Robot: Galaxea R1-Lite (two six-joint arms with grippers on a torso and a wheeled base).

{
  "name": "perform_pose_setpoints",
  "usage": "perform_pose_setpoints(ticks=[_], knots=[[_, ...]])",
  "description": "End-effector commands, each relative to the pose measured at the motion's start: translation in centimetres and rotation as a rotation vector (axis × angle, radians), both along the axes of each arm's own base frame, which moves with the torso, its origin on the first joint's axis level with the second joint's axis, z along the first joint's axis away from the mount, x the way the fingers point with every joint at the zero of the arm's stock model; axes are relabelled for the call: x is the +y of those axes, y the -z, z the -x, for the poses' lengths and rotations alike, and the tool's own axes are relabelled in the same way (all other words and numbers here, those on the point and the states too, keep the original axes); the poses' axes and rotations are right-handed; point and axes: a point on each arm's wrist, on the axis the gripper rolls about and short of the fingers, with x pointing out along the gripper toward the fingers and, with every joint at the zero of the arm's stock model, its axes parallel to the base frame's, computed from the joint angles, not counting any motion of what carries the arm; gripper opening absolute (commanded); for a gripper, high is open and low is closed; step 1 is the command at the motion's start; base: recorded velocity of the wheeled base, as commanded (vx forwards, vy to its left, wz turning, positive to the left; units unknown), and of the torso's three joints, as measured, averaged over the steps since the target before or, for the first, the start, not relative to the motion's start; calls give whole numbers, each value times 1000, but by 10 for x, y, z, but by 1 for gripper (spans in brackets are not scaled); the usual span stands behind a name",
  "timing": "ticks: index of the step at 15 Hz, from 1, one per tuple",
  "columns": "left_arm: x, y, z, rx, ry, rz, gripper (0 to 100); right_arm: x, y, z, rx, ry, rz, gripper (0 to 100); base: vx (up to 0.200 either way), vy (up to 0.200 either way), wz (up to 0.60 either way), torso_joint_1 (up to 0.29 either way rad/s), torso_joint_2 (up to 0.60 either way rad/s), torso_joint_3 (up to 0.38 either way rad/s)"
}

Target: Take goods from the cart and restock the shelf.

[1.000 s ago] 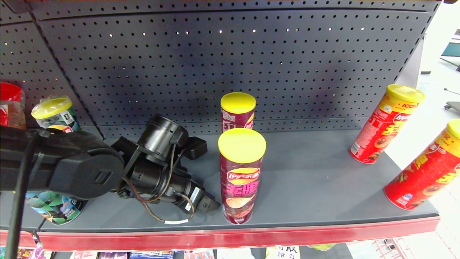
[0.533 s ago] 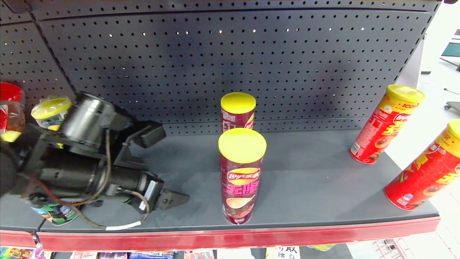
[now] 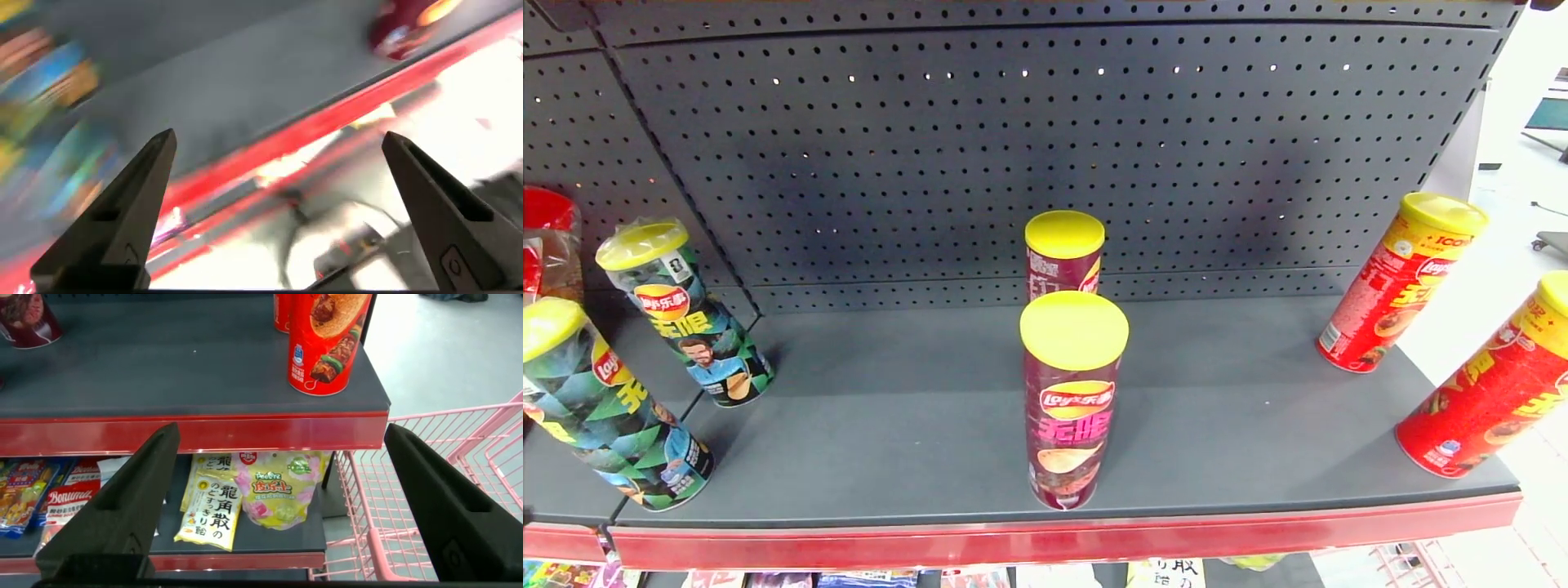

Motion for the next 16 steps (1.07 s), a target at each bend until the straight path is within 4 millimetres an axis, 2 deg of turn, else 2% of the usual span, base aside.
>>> perform_pose_setpoints(ticks=[1, 3, 6, 8, 10, 11, 12, 13, 15, 16], knots=[[30, 92, 75, -88, -339, -1, 100, 0, 0, 0, -1, 0, 1, 100, 0, 0, 0, 0, 0, 0], [31, 105, 69, -49, -458, 11, 100, 0, 0, 0, -1, 0, -1, 100, 0, 0, 0, 0, 0, 0], [31, 105, 69, -41, -545, 137, 100, 0, 0, 0, 1, 1, 1, 100, 0, 0, 0, 0, 0, 0], [26, 97, 60, 39, -667, 74, 100, 0, 0, 0, 1, 1, 2, 100, 0, 0, 0, 0, 0, 0], [10, 88, 43, 202, -965, -7, 100, 0, 0, 0, 1, 1, 1, 100, 0, 0, 0, 0, 0, 0], [6, 88, 41, 238, -1049, -40, 100, 0, 0, 0, 1, 1, 1, 100, 0, 0, 0, 0, 0, 0], [5, 89, 41, 237, -1058, -39, 100, 0, 0, 0, -1, 1, 1, 100, 0, 0, 0, 0, 0, 0], [-5, 100, 58, 23, -885, 45, 100, 0, 0, 0, -1, 1, -2, 100, 0, 0, 0, 0, 0, 0], [-8, 95, 51, -59, -708, 102, 100, 0, 0, 0, -1, 0, -5, 100, 0, 0, 0, 0, 0, 0], [-8, 96, 35, -228, -513, 163, 100, 0, 0, 0, -2, 0, -9, 100, 0, 0, 0, 0, 0, 0]])
